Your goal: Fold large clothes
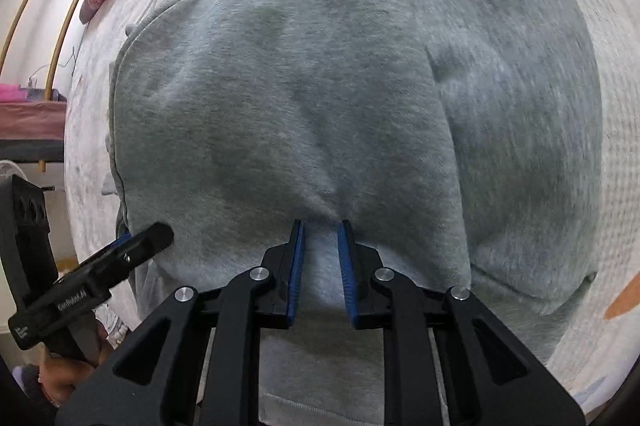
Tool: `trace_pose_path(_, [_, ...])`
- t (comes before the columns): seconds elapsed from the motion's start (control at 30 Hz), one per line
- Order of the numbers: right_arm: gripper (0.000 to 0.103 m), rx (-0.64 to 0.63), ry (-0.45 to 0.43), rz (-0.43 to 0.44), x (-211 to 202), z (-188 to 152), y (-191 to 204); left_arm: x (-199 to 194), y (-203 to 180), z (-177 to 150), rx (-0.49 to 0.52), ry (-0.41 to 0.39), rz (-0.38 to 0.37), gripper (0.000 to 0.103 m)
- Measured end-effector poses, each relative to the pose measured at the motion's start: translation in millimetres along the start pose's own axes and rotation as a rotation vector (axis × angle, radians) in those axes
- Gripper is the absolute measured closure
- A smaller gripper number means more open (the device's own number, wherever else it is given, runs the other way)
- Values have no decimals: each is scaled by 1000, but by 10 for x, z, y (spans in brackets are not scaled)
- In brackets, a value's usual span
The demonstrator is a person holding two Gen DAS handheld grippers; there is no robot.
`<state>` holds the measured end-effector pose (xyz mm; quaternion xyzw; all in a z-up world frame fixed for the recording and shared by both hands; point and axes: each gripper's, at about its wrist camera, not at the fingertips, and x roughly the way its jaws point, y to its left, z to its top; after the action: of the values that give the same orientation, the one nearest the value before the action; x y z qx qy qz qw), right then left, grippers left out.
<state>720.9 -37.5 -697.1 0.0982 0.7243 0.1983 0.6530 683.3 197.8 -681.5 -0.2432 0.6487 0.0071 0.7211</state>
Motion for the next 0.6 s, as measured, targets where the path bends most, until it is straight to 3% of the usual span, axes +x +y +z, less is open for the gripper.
trace_pose_path(0.07, [81, 25, 12, 34, -130, 104, 14, -169, 52, 4, -25, -9, -57, 32])
trace_pose_path(0.13, [79, 42, -32, 113, -379, 244, 39, -457, 94, 80, -64, -65, -109, 32])
trace_pose_path(0.23, [53, 84, -127, 151, -722, 531, 16, -785, 103, 353, -91, -167, -119, 20])
trace_pose_path(0.27, [51, 98, -143, 142, -768, 627, 2, -822, 113, 523, -105, -181, -123, 19])
trace_pose_path(0.4, [50, 203, -170, 101, -817, 1133, -150, -672, 195, 1148, -200, -171, -95, 19])
trace_pose_path(0.6, [49, 400, -157, 108, -607, 1601, -358, -258, 410, 1784, -395, -124, -140, 19])
